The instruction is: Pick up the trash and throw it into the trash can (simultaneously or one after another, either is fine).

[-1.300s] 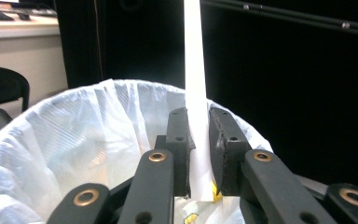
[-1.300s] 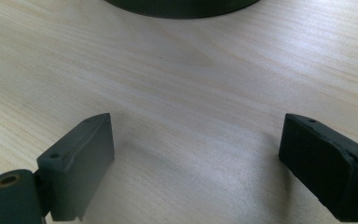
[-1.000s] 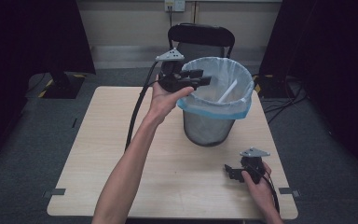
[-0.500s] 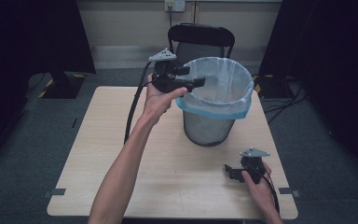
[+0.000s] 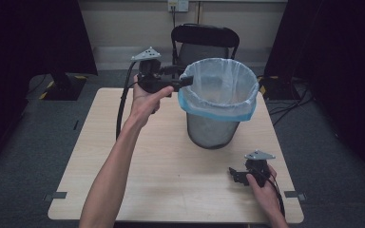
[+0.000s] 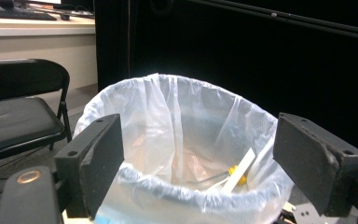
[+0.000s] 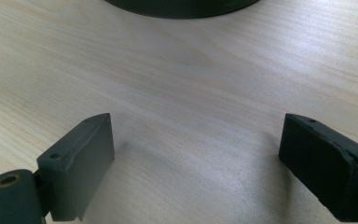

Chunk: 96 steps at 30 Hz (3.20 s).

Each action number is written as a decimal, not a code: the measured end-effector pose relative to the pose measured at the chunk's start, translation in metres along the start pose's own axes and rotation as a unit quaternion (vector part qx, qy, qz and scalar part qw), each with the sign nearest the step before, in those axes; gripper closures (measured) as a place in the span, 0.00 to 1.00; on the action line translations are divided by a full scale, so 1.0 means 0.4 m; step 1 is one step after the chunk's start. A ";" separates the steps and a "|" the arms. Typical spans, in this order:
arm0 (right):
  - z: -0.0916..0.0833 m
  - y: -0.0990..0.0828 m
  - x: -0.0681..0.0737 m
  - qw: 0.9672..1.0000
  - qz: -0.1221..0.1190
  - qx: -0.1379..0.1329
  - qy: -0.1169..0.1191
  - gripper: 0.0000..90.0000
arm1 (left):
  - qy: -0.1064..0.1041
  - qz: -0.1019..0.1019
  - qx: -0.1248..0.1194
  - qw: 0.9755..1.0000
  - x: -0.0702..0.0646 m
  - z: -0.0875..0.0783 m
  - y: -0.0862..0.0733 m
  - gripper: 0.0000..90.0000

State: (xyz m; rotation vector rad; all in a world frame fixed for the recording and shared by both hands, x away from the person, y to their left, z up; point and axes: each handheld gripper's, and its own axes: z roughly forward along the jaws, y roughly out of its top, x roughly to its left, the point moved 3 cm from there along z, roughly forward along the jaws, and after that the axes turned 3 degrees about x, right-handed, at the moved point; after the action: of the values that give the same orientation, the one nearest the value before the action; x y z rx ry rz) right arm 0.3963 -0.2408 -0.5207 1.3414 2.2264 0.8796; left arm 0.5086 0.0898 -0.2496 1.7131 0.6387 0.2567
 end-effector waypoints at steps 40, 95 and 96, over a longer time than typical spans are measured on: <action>0.000 0.000 0.000 1.000 0.000 0.000 0.000 0.10 | 0.108 -0.008 0.055 0.993 0.102 -0.216 -0.201 0.18; 0.000 0.000 0.000 1.000 0.000 0.000 0.000 0.10 | 0.217 -0.027 0.248 0.944 0.119 -0.283 -0.765 0.14; 0.000 0.000 0.000 1.000 0.000 0.000 0.000 0.10 | 0.217 -0.026 0.248 0.944 0.119 -0.283 -0.765 0.14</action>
State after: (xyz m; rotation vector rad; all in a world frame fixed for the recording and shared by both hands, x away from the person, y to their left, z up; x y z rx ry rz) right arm 0.3962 -0.2407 -0.5208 1.3417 2.2259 0.8797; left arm 0.4076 0.2464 -0.5217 2.1368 1.1470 0.4743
